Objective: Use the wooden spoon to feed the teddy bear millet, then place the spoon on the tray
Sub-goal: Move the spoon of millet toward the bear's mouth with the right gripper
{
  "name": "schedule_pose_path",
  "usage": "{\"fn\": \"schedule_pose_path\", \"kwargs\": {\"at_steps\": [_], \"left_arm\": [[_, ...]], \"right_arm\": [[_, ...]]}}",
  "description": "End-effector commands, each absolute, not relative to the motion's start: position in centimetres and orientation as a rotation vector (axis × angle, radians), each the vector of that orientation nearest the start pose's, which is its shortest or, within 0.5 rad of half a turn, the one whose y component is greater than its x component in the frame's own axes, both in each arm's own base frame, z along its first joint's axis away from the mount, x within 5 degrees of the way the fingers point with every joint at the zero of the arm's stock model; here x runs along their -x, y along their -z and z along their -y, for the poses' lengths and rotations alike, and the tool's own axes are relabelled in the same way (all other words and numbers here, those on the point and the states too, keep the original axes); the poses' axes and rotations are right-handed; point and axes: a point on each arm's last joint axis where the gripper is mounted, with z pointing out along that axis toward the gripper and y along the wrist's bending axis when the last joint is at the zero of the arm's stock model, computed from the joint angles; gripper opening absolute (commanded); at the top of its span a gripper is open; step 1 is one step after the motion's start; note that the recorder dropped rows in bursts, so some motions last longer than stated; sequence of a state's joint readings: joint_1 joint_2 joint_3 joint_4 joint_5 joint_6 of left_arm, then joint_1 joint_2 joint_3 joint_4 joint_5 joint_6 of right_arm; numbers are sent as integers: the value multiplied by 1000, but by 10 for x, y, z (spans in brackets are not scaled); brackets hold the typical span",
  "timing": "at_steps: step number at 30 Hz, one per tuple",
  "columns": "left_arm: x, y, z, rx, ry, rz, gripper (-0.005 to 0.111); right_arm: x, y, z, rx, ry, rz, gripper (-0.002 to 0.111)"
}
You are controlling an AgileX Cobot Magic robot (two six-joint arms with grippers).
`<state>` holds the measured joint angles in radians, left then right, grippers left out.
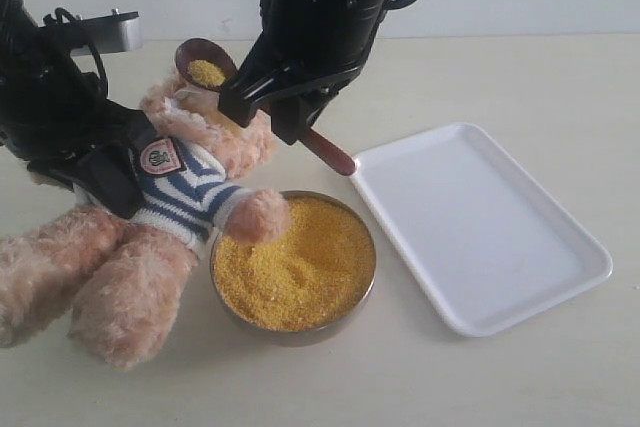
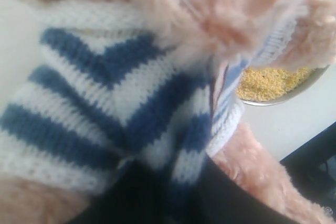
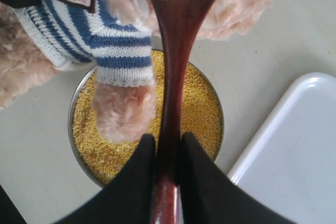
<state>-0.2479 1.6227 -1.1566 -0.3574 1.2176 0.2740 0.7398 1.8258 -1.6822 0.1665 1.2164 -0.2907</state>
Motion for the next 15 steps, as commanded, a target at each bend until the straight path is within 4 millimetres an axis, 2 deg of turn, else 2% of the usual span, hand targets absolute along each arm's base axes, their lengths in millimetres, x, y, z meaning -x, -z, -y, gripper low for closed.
{"fn": "schedule_pose_path", "kwargs": {"at_steps": [1,7,15], "left_arm": [[-276,-249,103,-617,556,-3038,4],[-276,-250,103,-613,565,-3037,4],[-276,-250,103,-613,565,-3037,4]], "right_arm": [[-277,-310,-274,1366,-340,-2496,0],[-287,-301,-287,1367,-382,-2530,0],[-293,-310,-288,1352,-336,-2492,0]]}}
